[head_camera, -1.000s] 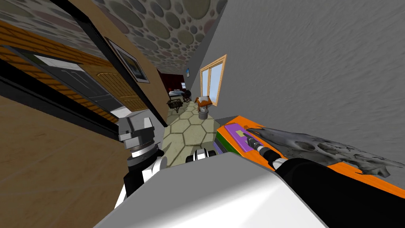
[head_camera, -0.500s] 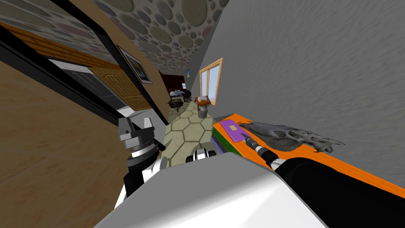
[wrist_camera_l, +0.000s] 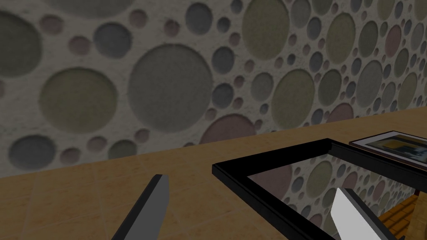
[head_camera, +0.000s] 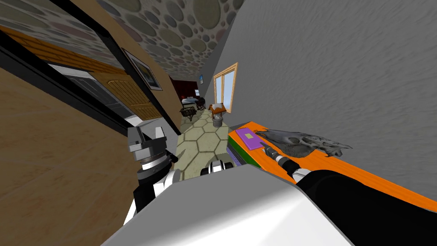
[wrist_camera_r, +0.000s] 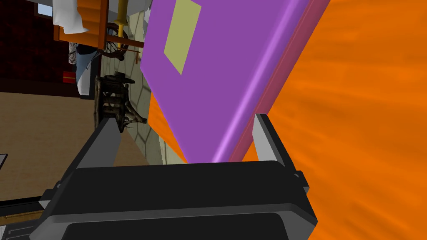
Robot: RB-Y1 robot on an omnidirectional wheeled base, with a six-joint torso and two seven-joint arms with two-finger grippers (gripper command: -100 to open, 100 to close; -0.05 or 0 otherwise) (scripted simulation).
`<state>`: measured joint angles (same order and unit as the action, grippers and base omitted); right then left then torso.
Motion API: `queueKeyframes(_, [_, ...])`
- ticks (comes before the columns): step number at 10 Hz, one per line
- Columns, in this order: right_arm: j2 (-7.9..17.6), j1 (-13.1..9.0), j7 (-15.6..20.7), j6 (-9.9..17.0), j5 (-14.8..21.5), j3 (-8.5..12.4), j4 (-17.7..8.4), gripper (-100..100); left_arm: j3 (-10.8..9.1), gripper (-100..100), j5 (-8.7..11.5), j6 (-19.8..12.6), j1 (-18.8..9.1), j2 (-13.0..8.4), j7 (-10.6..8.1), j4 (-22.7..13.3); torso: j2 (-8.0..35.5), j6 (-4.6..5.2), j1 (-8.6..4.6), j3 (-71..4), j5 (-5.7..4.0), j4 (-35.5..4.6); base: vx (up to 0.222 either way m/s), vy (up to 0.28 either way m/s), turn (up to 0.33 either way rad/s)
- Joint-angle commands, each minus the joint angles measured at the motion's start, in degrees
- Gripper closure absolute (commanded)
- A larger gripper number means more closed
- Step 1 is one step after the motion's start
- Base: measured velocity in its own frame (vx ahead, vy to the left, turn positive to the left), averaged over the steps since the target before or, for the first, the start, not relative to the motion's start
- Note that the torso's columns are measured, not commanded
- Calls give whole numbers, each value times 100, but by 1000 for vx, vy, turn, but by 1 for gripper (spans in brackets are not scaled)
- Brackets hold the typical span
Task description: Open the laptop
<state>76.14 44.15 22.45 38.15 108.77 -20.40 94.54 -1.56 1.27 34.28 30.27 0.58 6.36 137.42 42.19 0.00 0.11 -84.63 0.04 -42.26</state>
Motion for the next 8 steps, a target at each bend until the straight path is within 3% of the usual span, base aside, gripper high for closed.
queueKeyframes(1, [298, 109, -89, -72, -124, 186, 184, -100, 0, 0, 0, 0, 0, 0, 0, 0, 9, -1, -7, 7, -3, -3, -9, 26, -69])
queueKeyframes(6, [854, 232, -332, -194, -295, 481, 420, -100, 0, 0, 0, 0, 0, 0, 0, 0, 7, 0, -12, 5, -4, -2, -9, 22, -68])
queueKeyframes(7, [759, 194, -288, -183, -262, 426, 379, -100, 0, 0, 0, 0, 0, 0, 0, 0, 7, 0, -11, 5, -4, -2, -3, 9, -11])
queueKeyframes(8, [769, 196, -296, -188, -265, 432, 385, 0, 0, 0, 0, 0, -1, 0, 0, 0, 7, 0, -15, 6, -6, -2, 0, 0, 0])
